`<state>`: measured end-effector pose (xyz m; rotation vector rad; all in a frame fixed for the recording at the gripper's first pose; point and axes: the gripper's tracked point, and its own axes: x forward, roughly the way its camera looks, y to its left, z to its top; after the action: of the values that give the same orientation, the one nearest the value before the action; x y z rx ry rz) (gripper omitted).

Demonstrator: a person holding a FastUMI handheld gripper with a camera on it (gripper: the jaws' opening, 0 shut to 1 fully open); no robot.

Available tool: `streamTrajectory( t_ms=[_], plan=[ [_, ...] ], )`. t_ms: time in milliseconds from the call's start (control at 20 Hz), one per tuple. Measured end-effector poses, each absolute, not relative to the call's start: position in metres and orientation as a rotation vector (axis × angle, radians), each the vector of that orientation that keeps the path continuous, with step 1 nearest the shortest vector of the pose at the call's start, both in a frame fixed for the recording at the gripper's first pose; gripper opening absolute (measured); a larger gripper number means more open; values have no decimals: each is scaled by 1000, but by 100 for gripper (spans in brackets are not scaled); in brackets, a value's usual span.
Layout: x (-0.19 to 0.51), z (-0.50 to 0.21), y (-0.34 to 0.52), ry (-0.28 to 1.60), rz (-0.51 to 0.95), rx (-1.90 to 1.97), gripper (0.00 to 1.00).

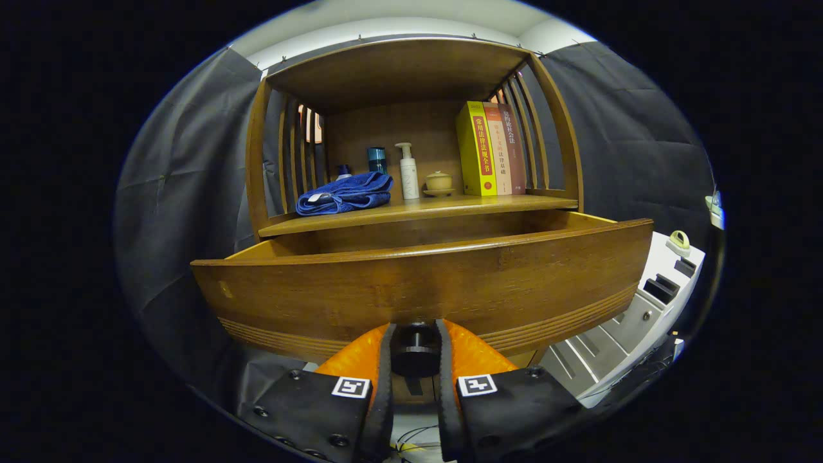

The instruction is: Pull open the drawer, take out the items inside it, and place them on the countertop above the cabinet.

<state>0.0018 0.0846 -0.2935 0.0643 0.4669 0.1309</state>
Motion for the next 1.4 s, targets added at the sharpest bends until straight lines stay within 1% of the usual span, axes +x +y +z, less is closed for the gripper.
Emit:
streamTrajectory(
  t_ms=[350,500,550,600,700,800,850,900,1000,1200,1400],
  plan=[
    [-15,-303,83,496,134,39,37],
    [-16,-297,84,476,138,28,36],
    [-16,-290,84,454,145,15,36],
    [-9,-272,85,393,153,-9,36],
    [-2,-260,73,337,126,-109,9],
    [-6,-268,76,370,129,-88,11],
    [-7,-276,72,398,118,-60,11],
    [-6,-283,68,422,104,-41,9],
    [-4,-282,65,433,96,-19,9],
    [6,-246,72,412,114,28,14],
    [33,-192,72,361,122,23,20]
  ],
)
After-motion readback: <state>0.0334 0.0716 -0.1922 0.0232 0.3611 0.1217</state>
